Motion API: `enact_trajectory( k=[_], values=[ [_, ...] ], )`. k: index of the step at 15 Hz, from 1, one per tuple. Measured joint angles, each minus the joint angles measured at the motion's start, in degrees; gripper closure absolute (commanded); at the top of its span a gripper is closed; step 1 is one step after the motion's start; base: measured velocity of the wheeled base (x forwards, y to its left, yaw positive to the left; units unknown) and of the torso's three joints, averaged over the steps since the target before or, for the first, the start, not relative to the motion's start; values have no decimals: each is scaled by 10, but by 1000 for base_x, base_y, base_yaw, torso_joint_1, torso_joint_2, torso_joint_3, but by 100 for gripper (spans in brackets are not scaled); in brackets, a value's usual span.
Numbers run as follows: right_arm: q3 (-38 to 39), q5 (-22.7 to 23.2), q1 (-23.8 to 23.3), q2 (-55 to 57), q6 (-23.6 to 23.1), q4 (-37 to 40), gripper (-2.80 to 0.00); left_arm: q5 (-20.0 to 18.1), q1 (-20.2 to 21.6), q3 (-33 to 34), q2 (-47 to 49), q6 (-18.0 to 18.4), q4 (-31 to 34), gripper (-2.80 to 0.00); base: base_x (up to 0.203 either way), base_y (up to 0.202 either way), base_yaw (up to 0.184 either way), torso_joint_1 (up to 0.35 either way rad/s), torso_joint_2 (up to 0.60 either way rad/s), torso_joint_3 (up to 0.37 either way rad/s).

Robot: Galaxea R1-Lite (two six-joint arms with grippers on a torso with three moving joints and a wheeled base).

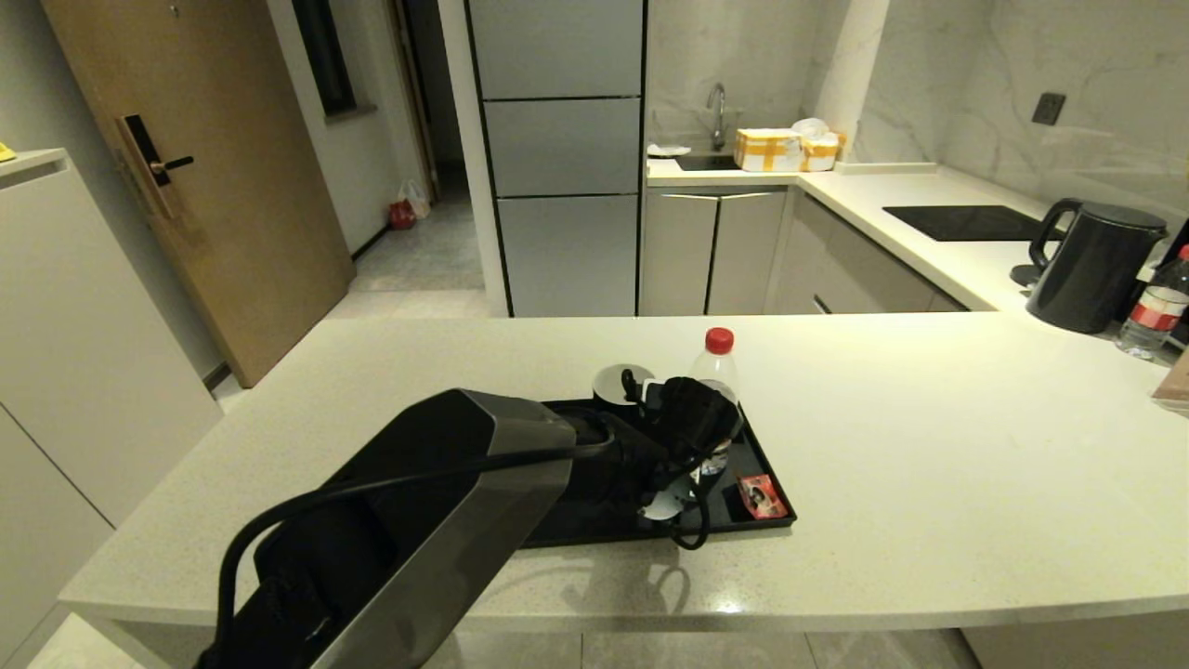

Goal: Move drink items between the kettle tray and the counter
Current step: Pick up the tea bag

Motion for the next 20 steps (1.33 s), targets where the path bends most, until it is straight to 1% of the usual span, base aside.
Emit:
enact_trajectory(
  k=[1, 2, 3, 4, 12, 13, 18, 20],
  values=[
    [0, 0, 0, 0, 0, 0, 0, 0, -1, 0, 0, 0, 0, 0, 0, 0, 0, 0, 0, 0],
    [0, 0, 0, 0, 0, 0, 0, -14, -4, 1, 0, -8, 13, 0, 0, 0, 0, 0, 0, 0],
    [0, 0, 0, 0, 0, 0, 0, -38, -6, 4, 1, -16, 39, 0, 0, 0, 0, 0, 0, 0],
    [0, 0, 0, 0, 0, 0, 0, -49, -9, 5, 3, -19, 49, 0, 0, 0, 0, 0, 0, 0],
    [0, 0, 0, 0, 0, 0, 0, -40, -5, 7, 3, -20, 57, 0, 0, 0, 0, 0, 0, 0],
    [0, 0, 0, 0, 0, 0, 0, -39, -5, 7, 2, -20, 57, -280, 0, 0, 0, 0, 0, 0],
    [0, 0, 0, 0, 0, 0, 0, -39, -5, 7, 1, -20, 57, -280, 0, 0, 0, 0, 0, 0],
    [0, 0, 0, 0, 0, 0, 0, -39, -5, 2, -6, -25, 72, -280, 0, 0, 0, 0, 0, 0]
  ],
)
